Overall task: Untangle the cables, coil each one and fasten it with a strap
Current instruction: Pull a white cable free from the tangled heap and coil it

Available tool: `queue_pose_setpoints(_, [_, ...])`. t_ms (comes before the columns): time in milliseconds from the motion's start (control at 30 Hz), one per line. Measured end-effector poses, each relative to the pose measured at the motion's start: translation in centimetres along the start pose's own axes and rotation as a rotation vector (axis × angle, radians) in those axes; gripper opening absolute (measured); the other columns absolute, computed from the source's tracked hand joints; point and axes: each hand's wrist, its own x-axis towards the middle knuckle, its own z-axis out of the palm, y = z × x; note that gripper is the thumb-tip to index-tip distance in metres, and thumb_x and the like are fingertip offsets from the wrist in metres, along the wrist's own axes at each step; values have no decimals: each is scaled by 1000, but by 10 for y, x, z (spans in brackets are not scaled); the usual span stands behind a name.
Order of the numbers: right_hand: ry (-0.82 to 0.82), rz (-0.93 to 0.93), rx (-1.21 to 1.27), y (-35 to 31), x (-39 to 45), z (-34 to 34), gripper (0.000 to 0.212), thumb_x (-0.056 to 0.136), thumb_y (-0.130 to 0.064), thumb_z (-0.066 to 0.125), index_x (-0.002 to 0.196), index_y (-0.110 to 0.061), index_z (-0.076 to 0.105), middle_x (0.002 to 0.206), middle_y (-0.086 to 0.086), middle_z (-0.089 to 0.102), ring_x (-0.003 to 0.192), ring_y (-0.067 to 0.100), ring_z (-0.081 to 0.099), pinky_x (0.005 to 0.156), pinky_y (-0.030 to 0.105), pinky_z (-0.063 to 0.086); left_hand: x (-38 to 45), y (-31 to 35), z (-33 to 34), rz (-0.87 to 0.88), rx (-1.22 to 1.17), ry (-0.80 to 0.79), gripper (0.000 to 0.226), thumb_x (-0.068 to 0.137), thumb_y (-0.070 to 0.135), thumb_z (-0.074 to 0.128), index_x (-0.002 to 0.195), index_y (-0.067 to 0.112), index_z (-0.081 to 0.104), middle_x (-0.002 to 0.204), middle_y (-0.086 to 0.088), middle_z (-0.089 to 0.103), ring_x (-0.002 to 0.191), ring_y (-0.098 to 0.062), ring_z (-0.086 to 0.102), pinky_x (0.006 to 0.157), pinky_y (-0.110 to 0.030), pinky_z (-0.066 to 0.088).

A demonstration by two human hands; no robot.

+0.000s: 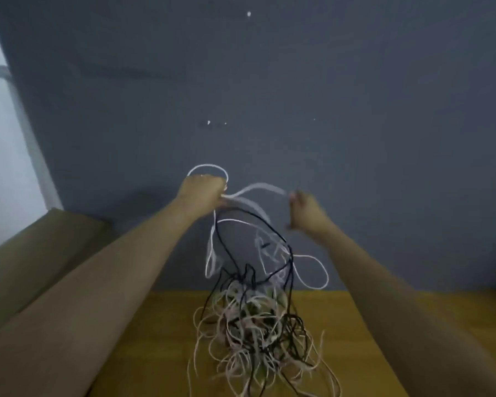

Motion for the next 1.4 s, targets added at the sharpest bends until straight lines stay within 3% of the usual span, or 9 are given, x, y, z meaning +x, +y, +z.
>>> queue_pose_setpoints(100, [294, -123, 621, -38, 15, -24, 30, 105, -20, 30, 75, -17, 34, 62, -1, 29, 45, 6, 30, 50, 22, 34, 10, -4, -28, 0, -307, 43, 43, 74, 48, 76, 93, 15, 56, 102, -7, 63, 103, -29, 59, 73, -31, 40])
queue_pose_setpoints(300, [-215, 50, -198, 52, -21, 19, 27, 104, -19, 36, 78, -12, 42, 69, 2, 39, 57, 10, 35, 64, 29, 37, -11, 11, 24, 134, -610, -245, 47, 79, 49, 71, 76, 13, 41, 81, 5, 43, 84, -17, 51, 66, -28, 35])
queue_pose_setpoints(433, [251, -19, 339, 21, -12, 1, 29, 104, -18, 34, 75, -17, 36, 63, 0, 30, 50, 7, 33, 56, 21, 47, -20, 14, 50, 104, -826, -215, 42, 94, 49, 50, 78, 10, 49, 77, 5, 46, 70, -15, 50, 68, -30, 37])
queue_pose_setpoints(600, [-146, 154, -77, 58, -35, 15, 34, 103, -20, 38, 69, -18, 38, 63, 3, 38, 55, 13, 37, 60, 30, 40, -40, 29, 66, 159, -796, -419, 53, 95, 47, 49, 123, 2, 57, 140, -4, 47, 122, -20, 52, 94, -26, 37])
queue_pose_setpoints(667, [31, 121, 127, 46, -32, 9, 32, 104, -19, 37, 72, -15, 39, 64, 3, 36, 55, 13, 37, 65, 37, 52, -47, 28, 79, 123, -880, -451, 47, 93, 54, 44, 94, 11, 64, 125, -1, 43, 89, -3, 62, 80, -27, 41])
queue_pose_setpoints(767, [108, 108, 297, 34, -36, 13, 31, 104, -20, 35, 74, -12, 39, 61, 2, 37, 53, 13, 38, 68, 42, 54, -53, 38, 81, -5, -1091, -403, 46, 95, 52, 41, 68, 18, 53, 50, 12, 48, 45, 1, 43, 60, -27, 37])
queue_pose_setpoints(933, [-98, 297, 241, 69, -69, 47, 32, 105, -23, 33, 78, -9, 42, 65, 7, 45, 56, 22, 46, 63, 41, 49, -65, 60, 104, -94, -1165, -369, 38, 99, 43, 44, 76, 18, 61, 135, -14, 54, 124, -25, 51, 98, -32, 38])
queue_pose_setpoints(1067, [-1, 414, 536, 71, -85, 52, 29, 104, -26, 35, 84, -8, 46, 69, 7, 51, 56, 20, 59, 59, 37, 56, -79, 81, 130, -132, -1233, -378, 42, 94, 36, 57, 125, 7, 55, 114, 9, 47, 117, -16, 47, 80, -20, 32])
queue_pose_setpoints(1400, [164, 360, 762, 76, -114, 55, 22, 103, -13, 38, 101, -4, 58, 86, 4, 65, 84, 14, 66, 78, 24, 57, -97, 128, 163, -98, -1155, -291, 19, 83, 34, 71, 89, 17, 66, 85, 3, 63, 80, -20, 63, 77, -37, 49])
